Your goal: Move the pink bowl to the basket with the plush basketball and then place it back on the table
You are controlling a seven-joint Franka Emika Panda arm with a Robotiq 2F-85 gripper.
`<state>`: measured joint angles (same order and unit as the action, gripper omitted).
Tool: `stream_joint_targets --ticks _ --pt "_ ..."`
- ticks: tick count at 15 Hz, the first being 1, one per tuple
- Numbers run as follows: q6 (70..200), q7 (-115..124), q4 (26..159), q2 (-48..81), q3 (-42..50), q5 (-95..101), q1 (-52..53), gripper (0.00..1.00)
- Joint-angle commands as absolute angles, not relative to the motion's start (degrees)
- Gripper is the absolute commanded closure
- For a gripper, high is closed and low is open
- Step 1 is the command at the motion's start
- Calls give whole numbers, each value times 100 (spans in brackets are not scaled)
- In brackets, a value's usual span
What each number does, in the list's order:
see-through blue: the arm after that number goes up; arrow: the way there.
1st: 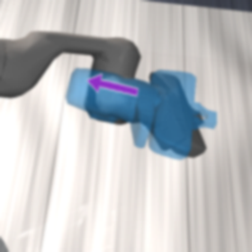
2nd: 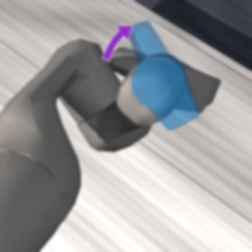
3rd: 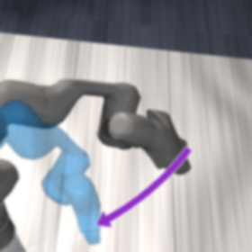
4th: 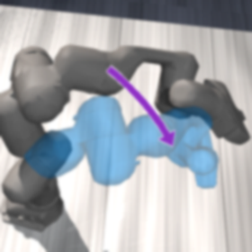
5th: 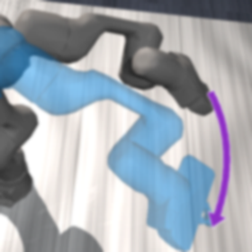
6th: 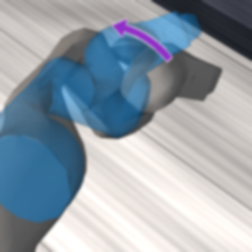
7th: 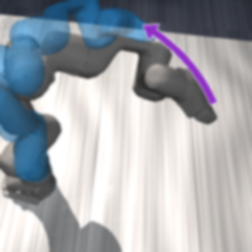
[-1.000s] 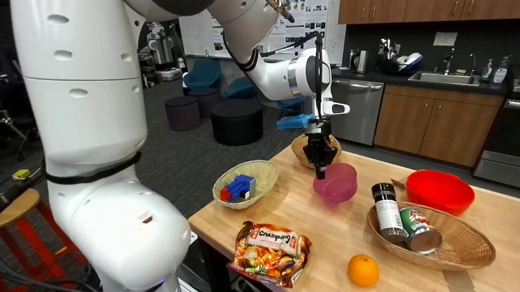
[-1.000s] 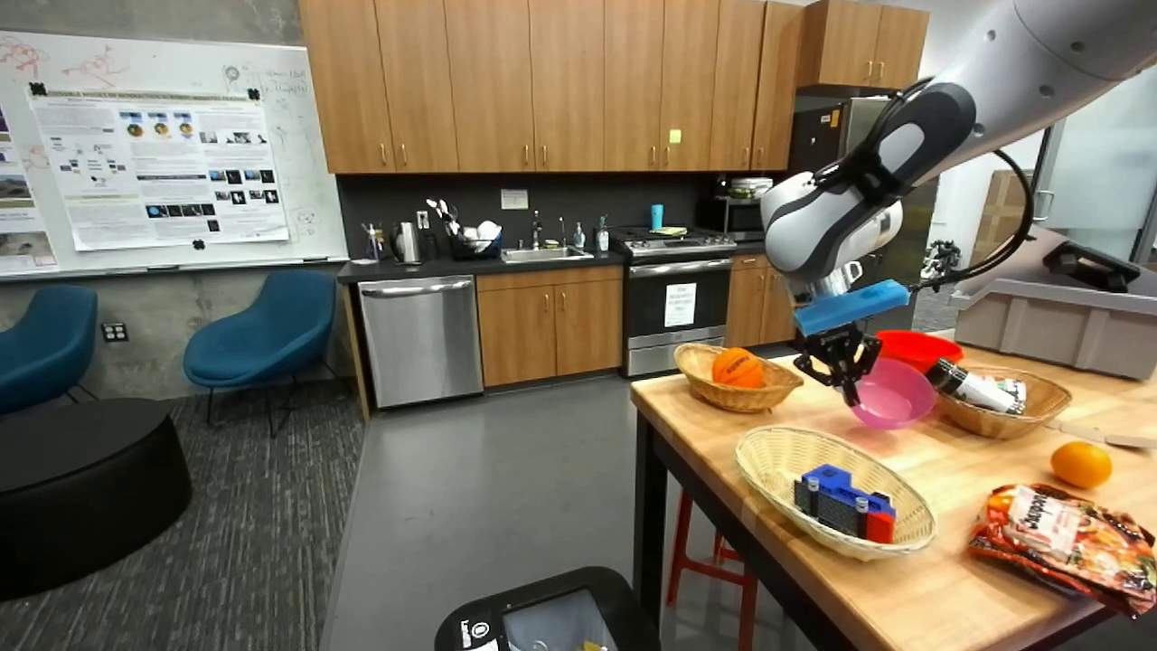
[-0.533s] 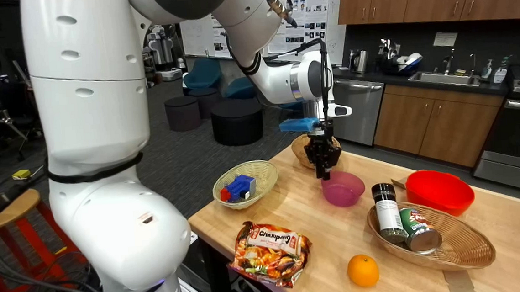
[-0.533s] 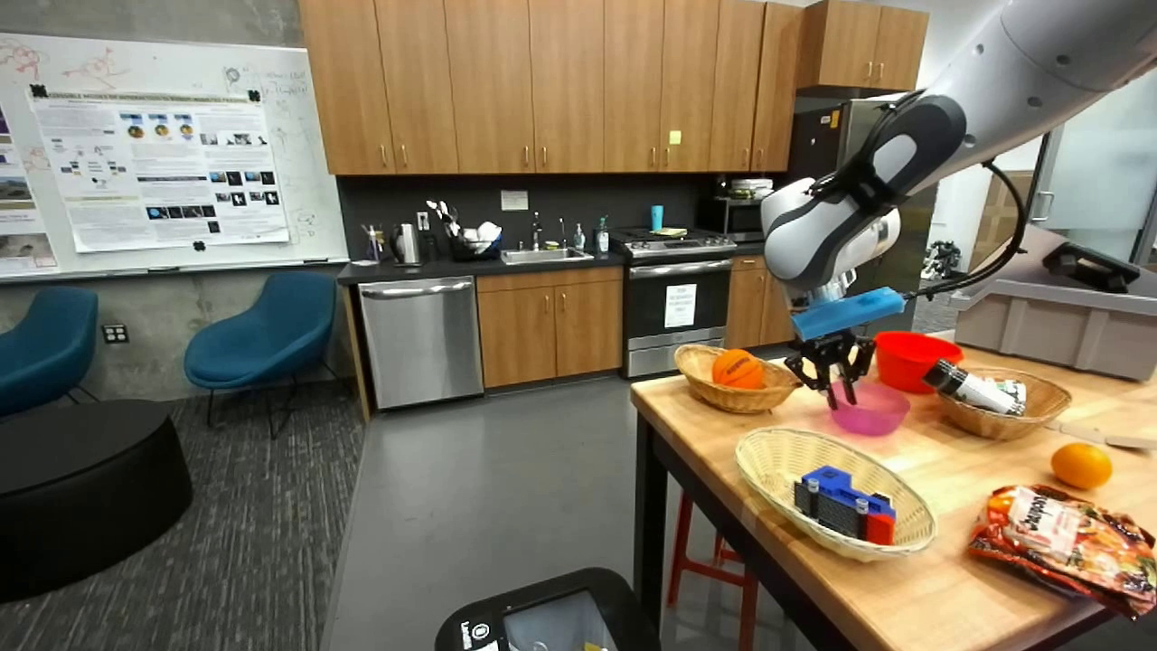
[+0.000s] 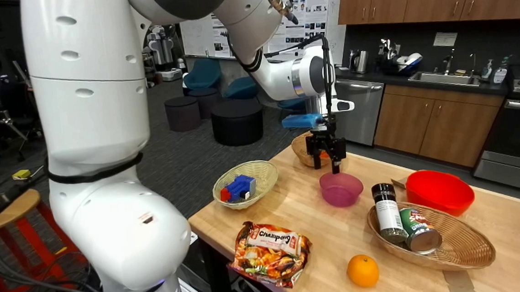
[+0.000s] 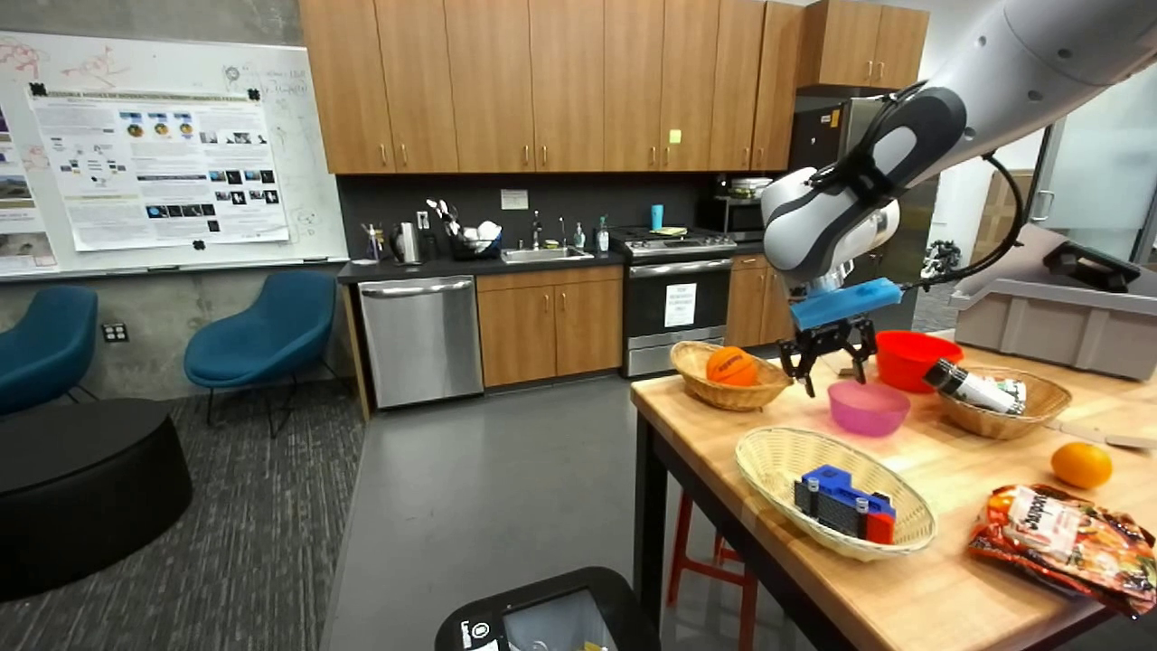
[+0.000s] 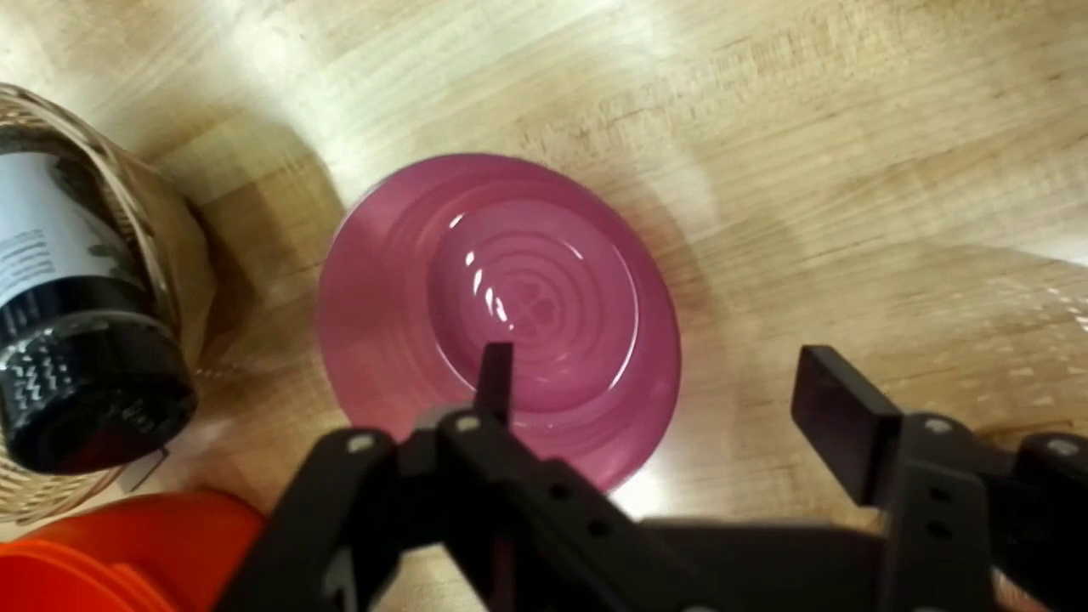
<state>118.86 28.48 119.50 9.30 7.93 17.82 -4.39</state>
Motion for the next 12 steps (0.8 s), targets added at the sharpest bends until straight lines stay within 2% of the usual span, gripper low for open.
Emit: stream_joint_targets --ticks 1,12 --pt "11791 2866 11946 618 852 1835 -434 0" --pt "11887 2522 11926 -161 787 1693 -528 0"
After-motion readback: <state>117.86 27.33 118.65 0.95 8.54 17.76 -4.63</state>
